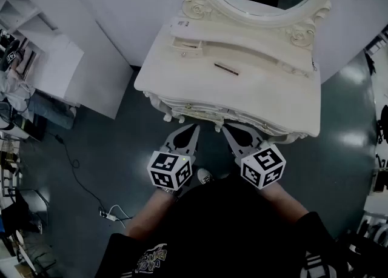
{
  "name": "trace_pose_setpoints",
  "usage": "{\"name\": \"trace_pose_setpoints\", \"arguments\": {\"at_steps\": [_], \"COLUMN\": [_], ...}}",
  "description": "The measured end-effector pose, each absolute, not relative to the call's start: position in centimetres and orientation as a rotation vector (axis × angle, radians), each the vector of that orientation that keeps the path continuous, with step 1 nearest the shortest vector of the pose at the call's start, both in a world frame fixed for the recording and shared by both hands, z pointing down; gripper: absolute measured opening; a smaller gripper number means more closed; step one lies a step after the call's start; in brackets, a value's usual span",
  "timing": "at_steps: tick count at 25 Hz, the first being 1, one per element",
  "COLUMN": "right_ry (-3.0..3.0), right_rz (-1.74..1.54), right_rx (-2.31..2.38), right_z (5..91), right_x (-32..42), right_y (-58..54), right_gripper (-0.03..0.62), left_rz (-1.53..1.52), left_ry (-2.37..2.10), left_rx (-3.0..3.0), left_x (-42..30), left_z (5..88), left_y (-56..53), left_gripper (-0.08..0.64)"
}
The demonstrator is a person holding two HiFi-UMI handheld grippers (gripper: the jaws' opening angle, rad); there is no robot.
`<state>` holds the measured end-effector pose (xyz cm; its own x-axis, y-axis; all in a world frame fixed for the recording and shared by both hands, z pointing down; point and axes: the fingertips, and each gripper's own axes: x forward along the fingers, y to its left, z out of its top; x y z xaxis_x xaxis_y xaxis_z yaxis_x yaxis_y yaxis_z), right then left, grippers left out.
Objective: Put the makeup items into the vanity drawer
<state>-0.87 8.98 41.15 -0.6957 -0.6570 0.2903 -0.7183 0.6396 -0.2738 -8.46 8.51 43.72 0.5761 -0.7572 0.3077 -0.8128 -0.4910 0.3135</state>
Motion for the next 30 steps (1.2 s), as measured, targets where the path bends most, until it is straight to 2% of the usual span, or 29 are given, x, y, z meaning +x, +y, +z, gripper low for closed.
{"name": "trace_pose_setpoints", "arguments": {"at_steps": [30], "right_ry": [-2.685], "right_rz": [0.588], "right_rx": [1.174], "right_z": [40.7], "right_x": [0.4], "right_y": [7.3], "right_gripper": [0.029], "left_rz": [0.162], "left_ry": [-1.229], "left_rx": [2.386], "left_x": [-7.5], "left_z": [43.7], "left_y": [7.2], "left_gripper": [0.0]}}
